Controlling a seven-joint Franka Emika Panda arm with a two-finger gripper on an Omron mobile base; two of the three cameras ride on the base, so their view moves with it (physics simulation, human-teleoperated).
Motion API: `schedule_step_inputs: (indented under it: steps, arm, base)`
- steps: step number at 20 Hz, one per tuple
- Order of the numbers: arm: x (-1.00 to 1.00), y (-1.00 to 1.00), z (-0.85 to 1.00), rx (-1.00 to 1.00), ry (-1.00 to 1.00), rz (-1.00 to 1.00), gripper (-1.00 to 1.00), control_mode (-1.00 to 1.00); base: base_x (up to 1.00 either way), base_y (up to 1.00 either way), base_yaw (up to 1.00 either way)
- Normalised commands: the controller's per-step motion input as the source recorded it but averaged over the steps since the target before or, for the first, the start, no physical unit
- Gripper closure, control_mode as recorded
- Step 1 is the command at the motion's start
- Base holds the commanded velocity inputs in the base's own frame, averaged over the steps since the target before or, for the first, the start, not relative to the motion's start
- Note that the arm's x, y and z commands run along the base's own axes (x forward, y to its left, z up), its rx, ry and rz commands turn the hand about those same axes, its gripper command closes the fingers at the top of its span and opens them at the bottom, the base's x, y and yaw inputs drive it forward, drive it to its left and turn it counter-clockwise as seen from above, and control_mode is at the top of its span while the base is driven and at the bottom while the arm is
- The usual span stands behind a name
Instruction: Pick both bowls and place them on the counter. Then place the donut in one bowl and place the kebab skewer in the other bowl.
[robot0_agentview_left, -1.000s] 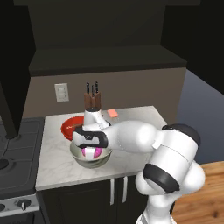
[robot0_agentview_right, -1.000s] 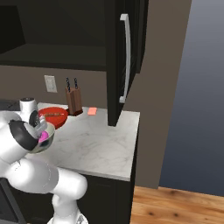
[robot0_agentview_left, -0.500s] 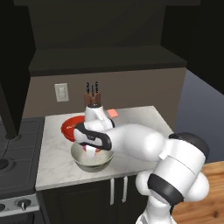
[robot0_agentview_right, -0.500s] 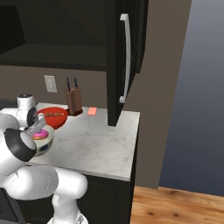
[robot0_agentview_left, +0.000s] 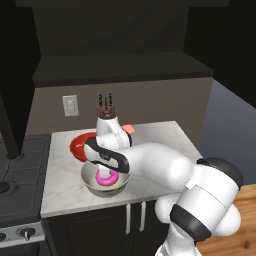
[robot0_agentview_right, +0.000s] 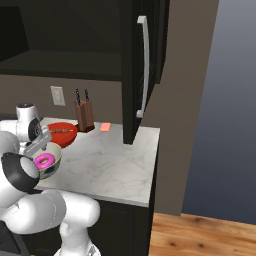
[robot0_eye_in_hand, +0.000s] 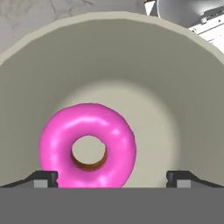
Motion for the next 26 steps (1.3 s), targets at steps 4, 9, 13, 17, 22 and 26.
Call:
schedule_step_inputs:
  steps: [4, 9, 13, 17, 22, 26]
  arm:
    - [-0.01, 0.02, 0.24, -0.02, 0.00, -0.02, -1.00, -1.00]
    - [-0.16, 0.00, 0.35, 0.00, -0.04, -0.01, -1.00, -1.00]
    - [-0.32, 0.00, 0.32, 0.00, -0.14, -0.01, -1.00, -1.00]
    - [-0.38, -0.02, 0.28, 0.00, -0.18, -0.07, -1.00, -1.00]
    - [-0.40, -0.12, 0.32, 0.00, -0.17, -0.16, -1.00, -1.00]
    - [-0.39, -0.12, 0.42, 0.00, -0.06, -0.15, -1.00, -1.00]
  base:
    - [0.00, 0.00, 0.00]
    - [0.00, 0.00, 0.00]
    - [0.00, 0.00, 0.00]
    - [0.00, 0.00, 0.00]
    - [0.00, 0.00, 0.00]
    - [0.00, 0.00, 0.00]
